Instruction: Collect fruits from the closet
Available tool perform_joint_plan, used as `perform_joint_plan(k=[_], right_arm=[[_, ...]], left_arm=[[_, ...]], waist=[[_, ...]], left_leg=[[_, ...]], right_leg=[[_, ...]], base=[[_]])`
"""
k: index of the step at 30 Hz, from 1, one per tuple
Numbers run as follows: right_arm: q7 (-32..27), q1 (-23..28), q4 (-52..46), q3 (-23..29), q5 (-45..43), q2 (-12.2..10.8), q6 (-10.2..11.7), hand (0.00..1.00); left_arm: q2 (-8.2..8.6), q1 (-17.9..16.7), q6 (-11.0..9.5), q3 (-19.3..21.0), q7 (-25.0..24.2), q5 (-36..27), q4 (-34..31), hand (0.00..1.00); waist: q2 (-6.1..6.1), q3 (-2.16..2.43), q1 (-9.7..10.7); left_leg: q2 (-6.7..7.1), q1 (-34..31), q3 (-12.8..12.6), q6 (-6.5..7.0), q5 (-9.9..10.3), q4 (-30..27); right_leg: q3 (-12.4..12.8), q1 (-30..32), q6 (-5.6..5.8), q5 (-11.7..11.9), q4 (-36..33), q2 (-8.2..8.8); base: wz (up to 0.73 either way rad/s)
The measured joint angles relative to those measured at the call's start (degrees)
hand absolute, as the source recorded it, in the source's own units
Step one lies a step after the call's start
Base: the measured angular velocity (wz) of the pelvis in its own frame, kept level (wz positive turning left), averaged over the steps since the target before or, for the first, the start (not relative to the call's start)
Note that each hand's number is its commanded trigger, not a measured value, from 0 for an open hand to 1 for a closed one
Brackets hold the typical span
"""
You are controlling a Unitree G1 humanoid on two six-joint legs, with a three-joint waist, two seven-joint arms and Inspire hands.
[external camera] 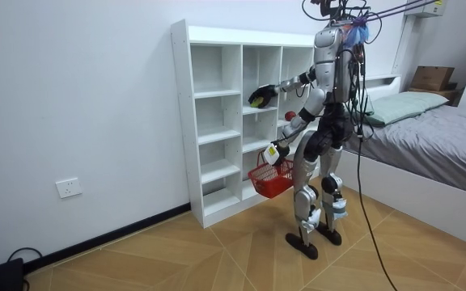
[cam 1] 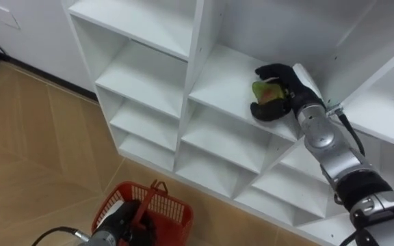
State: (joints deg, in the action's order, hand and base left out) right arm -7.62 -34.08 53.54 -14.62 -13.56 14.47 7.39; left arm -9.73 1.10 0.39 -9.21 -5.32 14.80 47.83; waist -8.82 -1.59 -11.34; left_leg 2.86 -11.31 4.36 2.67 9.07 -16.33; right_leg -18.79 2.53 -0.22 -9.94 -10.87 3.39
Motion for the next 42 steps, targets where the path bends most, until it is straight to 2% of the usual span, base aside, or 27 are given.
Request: perform_joint_plan(k=[20, 26, 31, 42], right_arm=[[2.78, 0.55, 0.06, -0.03, 1.98, -0.02, -0.88, 1.0], [2.38, 0.54, -0.23, -0.03, 1.44, -0.02, -0.88, 1.0], [2.02, 0.55, -0.38, -0.04, 0.44, -0.02, -0.61, 1.0], [2.66, 2.39, -4.59, -0.47, 2.19, -0.16, -0.71, 1.0]], left_arm=[[0.2, 0.25, 0.07, -0.23, -0.3, -1.85, 1.6, 1.0], [0.31, 1.02, 0.07, -1.67, -0.33, -1.85, 1.61, 1.0], [0.33, 1.12, 0.06, -1.76, -0.27, -1.81, 1.6, 1.0], [0.57, 2.66, 0.0, -1.69, 0.1, -1.81, 1.02, 1.0]], waist=[[0.04, -0.02, 0.04], [0.83, -0.29, 0.05], [1.6, -0.17, 0.07], [1.61, -0.07, 0.04]], left_leg=[[0.07, -0.05, 0.53, 0.01, -0.01, -0.2], [0.07, -0.07, 0.37, 0.02, 0.0, -0.4], [0.05, -0.04, 0.36, 0.02, 0.0, -0.39], [-0.21, 0.09, -0.95, 0.04, -0.01, 0.01]], right_leg=[[-0.23, -0.13, 0.07, 0.06, 0.06, -0.07], [0.0, -0.12, 0.07, 0.06, -0.02, -0.05], [0.26, -0.09, 0.07, 0.06, -0.07, -0.07], [1.91, 0.59, 0.08, 0.06, -0.51, -0.22]], base=[[0.01], [0.0], [0.0], [-0.04]])
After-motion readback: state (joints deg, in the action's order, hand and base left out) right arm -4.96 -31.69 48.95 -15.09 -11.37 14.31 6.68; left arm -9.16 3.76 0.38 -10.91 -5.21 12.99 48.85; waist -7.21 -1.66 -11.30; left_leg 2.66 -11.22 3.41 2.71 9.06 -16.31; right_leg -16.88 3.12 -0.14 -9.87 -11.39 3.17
